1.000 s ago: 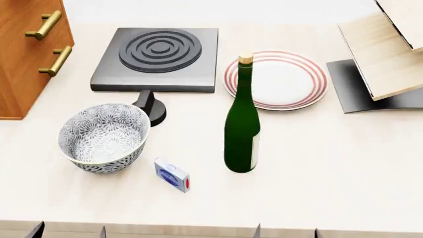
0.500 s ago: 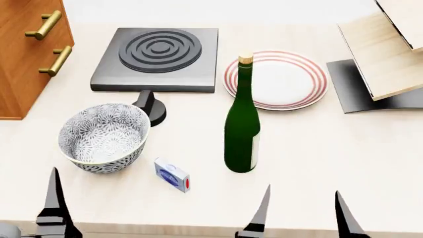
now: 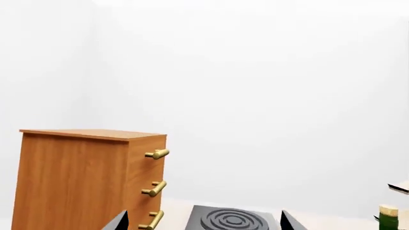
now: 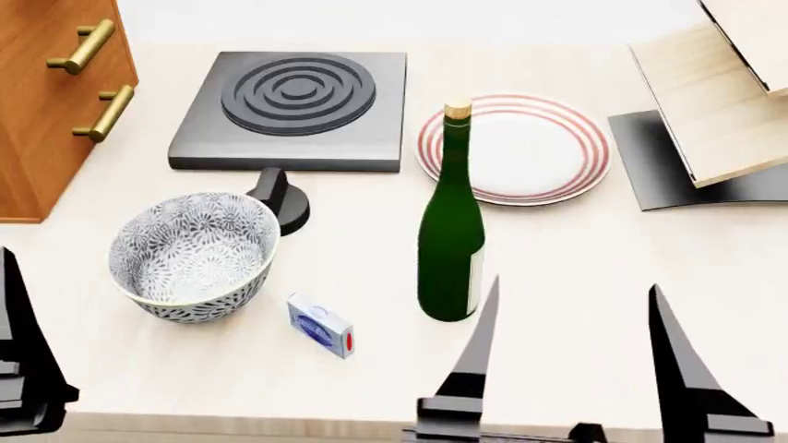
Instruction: Put the bowl on the top of the cabinet.
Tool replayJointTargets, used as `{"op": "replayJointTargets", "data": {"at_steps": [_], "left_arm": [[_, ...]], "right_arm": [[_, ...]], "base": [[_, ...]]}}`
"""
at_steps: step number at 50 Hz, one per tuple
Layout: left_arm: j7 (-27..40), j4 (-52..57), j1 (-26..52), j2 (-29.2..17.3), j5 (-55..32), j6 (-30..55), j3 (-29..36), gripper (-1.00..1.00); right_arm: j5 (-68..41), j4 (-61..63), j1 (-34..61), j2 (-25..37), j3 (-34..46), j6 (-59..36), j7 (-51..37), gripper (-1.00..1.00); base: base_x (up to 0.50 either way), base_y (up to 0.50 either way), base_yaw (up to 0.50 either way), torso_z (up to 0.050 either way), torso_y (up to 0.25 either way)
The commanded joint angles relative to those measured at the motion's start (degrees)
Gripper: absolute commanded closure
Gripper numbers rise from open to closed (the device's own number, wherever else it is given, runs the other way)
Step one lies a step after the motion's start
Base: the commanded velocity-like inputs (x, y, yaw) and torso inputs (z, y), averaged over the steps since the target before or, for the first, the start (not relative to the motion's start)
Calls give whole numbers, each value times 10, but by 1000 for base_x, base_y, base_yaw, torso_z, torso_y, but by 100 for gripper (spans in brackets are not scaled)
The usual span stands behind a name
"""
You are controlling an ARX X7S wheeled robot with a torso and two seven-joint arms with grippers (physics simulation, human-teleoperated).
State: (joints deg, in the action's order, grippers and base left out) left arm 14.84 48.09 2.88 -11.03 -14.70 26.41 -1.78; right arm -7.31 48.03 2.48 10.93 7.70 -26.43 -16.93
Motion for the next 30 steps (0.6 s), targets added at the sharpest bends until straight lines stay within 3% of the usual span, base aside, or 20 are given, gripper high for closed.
{"op": "replayJointTargets", "data": {"at_steps": [1, 18, 30], "left_arm": [[-3, 39, 5, 1, -33, 7, -29, -100], [20, 51, 1, -17, -55, 9, -24, -100], [31, 47, -1, -28, -59, 0, -14, -100]], "right_arm": [[26, 37, 11, -3, -2, -22, 2, -100], [18, 38, 8, 4, 2, -21, -2, -100], [11, 39, 6, 10, 2, -7, -3, -100]], "base": [[0, 0, 0, 0, 0], [17, 0, 0, 0, 0], [459, 0, 0, 0, 0]]}}
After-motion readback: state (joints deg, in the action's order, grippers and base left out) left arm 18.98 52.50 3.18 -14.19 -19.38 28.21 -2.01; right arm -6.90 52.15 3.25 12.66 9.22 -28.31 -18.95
